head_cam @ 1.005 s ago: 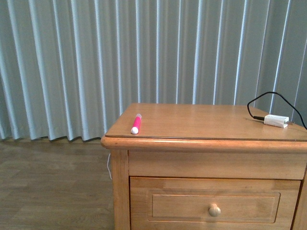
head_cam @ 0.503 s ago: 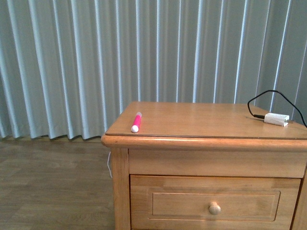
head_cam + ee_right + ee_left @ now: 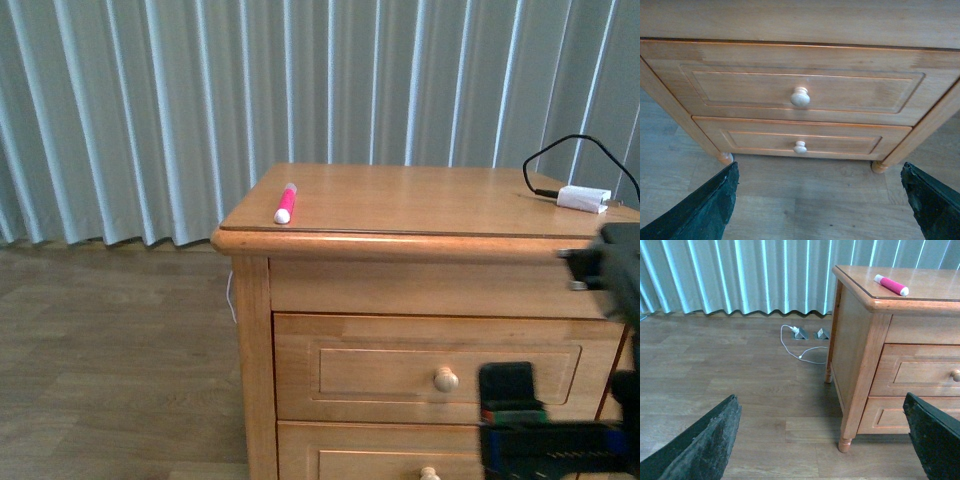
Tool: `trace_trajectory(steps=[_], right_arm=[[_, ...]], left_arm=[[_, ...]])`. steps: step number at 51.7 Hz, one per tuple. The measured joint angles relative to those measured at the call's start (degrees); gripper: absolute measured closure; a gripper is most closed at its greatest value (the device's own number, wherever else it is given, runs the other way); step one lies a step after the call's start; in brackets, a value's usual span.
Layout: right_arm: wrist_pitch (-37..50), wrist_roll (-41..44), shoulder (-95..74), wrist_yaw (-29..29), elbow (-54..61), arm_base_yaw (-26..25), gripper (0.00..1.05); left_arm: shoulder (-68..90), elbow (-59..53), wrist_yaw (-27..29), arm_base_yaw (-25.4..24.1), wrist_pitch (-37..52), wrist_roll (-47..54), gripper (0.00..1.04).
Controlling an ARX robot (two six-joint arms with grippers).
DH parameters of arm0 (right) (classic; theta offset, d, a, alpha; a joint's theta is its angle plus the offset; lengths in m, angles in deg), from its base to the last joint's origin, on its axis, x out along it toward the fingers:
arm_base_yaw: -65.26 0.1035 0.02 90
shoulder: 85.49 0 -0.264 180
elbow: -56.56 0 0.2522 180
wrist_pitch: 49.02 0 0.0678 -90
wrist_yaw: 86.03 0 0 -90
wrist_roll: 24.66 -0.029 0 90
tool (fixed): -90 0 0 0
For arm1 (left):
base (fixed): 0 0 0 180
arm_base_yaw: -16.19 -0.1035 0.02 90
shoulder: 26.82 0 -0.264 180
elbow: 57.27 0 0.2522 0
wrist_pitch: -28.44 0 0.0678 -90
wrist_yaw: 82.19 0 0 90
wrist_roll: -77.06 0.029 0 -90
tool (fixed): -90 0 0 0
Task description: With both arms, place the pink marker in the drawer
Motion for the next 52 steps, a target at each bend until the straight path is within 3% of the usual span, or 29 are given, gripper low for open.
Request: trace_trajectory(steps=[21, 52], right_arm=[[4.7, 0.5, -28.5, -3.4, -20.1, 0.5, 0.09], [6.8, 2.5, -37.3, -2.0, -29.9, -2.4, 0.09]], left_arm=[[0.0, 0.0, 0.0, 0.0, 0.0, 0.0, 0.06], [0.0, 0.0, 0.0, 0.0, 0.0, 0.0, 0.06]])
